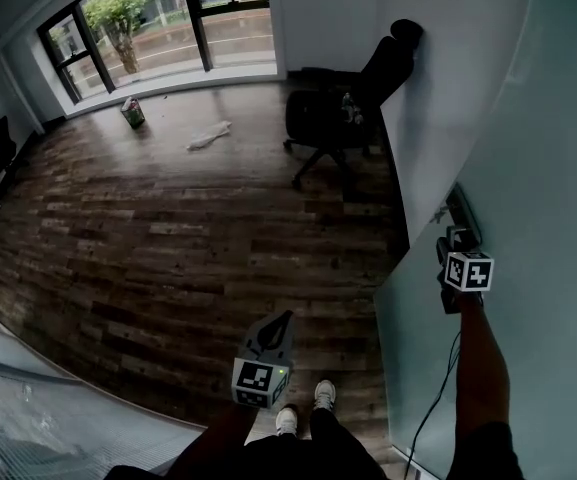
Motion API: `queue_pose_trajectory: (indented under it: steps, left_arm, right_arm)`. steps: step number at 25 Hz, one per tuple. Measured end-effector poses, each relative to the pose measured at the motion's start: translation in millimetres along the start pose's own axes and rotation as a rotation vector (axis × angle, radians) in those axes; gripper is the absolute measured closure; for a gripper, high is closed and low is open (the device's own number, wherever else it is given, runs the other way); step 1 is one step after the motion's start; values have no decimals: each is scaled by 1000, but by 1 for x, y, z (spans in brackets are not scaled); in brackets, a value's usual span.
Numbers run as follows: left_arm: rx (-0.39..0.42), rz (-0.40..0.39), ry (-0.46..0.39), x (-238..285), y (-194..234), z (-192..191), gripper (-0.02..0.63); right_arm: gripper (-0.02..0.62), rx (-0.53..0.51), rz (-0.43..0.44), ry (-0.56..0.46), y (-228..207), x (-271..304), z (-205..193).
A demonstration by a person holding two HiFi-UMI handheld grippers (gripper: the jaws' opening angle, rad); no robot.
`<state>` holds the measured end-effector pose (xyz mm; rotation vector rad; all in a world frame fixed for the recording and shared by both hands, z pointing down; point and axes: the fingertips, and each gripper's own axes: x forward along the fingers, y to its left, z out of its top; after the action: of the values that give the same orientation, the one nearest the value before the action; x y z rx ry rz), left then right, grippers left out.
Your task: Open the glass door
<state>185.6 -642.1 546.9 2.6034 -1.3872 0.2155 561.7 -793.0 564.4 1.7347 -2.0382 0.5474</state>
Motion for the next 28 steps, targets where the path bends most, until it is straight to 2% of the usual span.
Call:
queue_pose_trajectory:
  steps: [4,11,17,19,21,24,28]
  left_arm:
    - [12,-8,9,15,-8,1,603]
    - [8,-26,-3,27,-19,14,603]
    - [12,-34,-17,27,-22,21,603]
    - [14,-35,-29,21,-22,25,603]
    - [16,-37,-46,13,-22,30,603]
    - [23,-42,-52,-2,-18,27,603]
    - [27,-36,-61,-25,-15,22,603]
  right_arm:
    - [581,21,-29,16,-31,1,-1]
    - [581,36,-44,18,-51,-3,-1]
    - [580,-36,-97,139,-58,-13,-3]
    - [570,-28,-91,157,-56,-20,2]
    - [509,-5,-78,157,-52,-30,5]
    - [495,-9,-138,82,-54,-54,8]
    - [495,-57,-307,-141,-47,-118,23]
